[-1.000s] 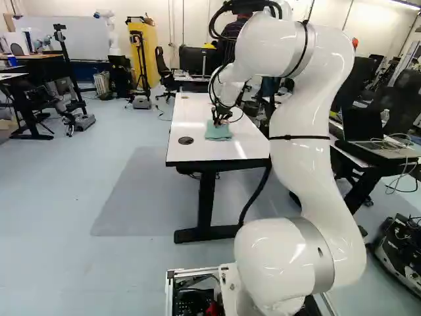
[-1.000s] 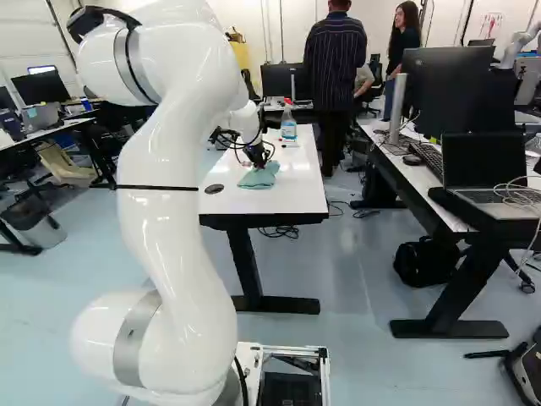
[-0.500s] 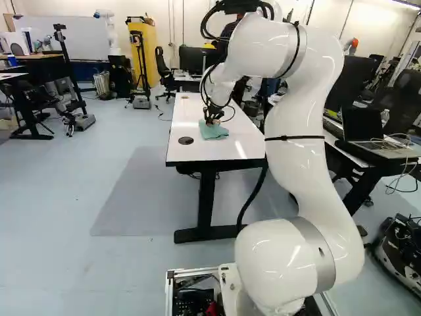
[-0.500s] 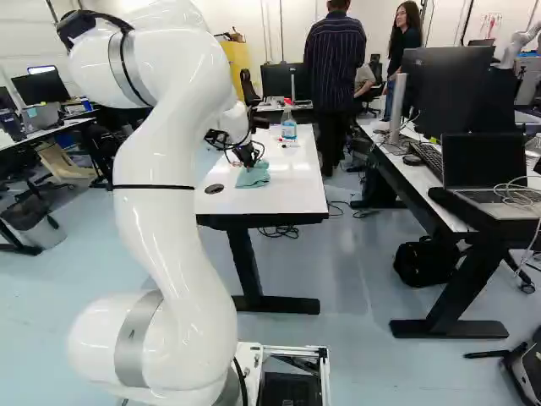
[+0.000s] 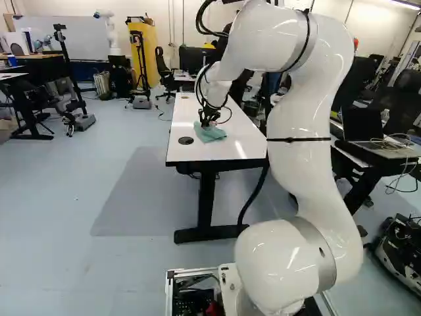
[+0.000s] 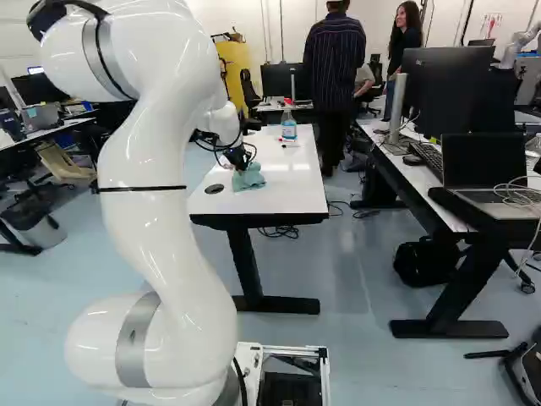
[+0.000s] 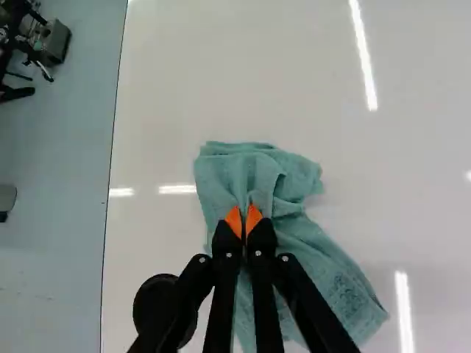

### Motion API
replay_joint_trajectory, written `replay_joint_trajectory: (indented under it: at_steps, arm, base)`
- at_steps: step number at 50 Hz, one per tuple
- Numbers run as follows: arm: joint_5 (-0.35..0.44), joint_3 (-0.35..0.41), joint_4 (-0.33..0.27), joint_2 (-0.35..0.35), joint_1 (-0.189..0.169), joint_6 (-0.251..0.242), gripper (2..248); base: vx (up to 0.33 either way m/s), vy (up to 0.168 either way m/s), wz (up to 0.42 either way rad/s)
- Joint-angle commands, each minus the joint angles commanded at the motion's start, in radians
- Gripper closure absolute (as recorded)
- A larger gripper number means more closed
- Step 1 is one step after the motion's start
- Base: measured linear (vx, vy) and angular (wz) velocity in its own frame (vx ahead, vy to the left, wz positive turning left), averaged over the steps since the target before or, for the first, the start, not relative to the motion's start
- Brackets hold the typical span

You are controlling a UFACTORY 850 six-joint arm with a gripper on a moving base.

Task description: Clean the table with the green towel

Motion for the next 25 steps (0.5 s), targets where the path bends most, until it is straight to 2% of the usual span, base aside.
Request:
replay_joint_trajectory:
  at_steps: [25]
  arm:
    - [0.0, 0.138, 0.0, 0.105, 0.0, 0.0, 222]
  base:
    - [0.0, 0.0, 0.0]
